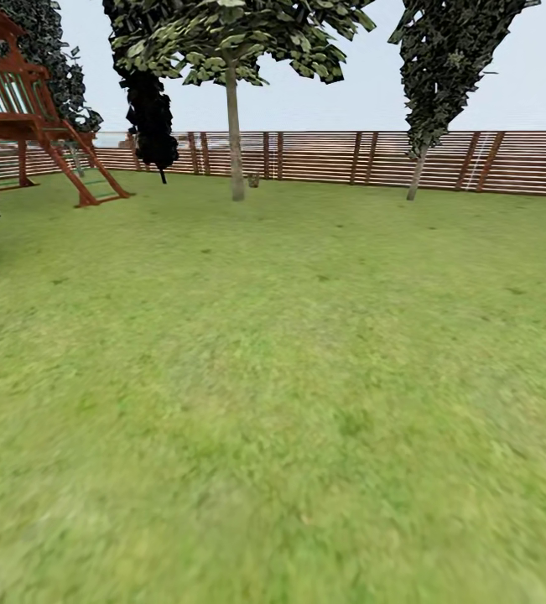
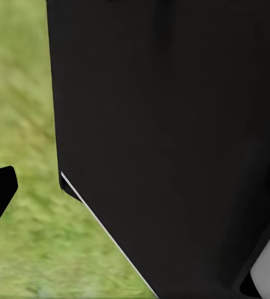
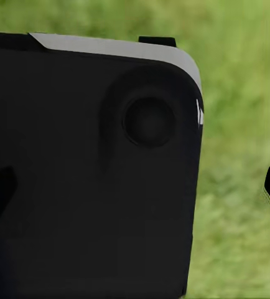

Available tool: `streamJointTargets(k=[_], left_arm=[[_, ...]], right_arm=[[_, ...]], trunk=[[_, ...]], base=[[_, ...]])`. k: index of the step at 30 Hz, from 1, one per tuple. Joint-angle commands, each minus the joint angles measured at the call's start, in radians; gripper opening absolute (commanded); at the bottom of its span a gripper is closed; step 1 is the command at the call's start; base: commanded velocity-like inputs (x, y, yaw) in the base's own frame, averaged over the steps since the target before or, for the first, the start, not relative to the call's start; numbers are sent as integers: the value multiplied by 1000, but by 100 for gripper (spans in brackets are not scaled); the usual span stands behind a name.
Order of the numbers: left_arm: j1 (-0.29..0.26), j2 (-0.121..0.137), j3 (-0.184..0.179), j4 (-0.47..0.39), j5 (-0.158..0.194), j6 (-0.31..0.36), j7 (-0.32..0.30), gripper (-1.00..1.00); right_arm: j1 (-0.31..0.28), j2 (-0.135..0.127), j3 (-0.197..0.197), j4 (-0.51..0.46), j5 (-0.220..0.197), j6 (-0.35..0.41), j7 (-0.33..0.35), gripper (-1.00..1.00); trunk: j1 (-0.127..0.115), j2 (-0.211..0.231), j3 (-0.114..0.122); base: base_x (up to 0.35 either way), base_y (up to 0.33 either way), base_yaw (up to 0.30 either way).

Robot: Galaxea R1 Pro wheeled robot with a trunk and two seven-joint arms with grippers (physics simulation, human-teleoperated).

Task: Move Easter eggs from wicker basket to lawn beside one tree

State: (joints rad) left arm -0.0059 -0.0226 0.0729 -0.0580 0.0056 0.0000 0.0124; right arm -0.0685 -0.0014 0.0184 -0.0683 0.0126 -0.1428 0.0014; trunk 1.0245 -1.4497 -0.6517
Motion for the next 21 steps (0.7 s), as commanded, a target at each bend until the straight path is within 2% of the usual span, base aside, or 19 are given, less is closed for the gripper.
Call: streamJointTargets(k=[1,21], left_arm=[[0,0,7,0,1,0,1,100],[0,-1,7,0,0,0,1,100]], right_arm=[[-1,0,2,1,1,-3,0,100],[-1,-5,-3,3,-9,-3,-6,100]], trunk=[[1,0,-1],[1,0,-1]], base=[[333,0,0],[334,0,0]])
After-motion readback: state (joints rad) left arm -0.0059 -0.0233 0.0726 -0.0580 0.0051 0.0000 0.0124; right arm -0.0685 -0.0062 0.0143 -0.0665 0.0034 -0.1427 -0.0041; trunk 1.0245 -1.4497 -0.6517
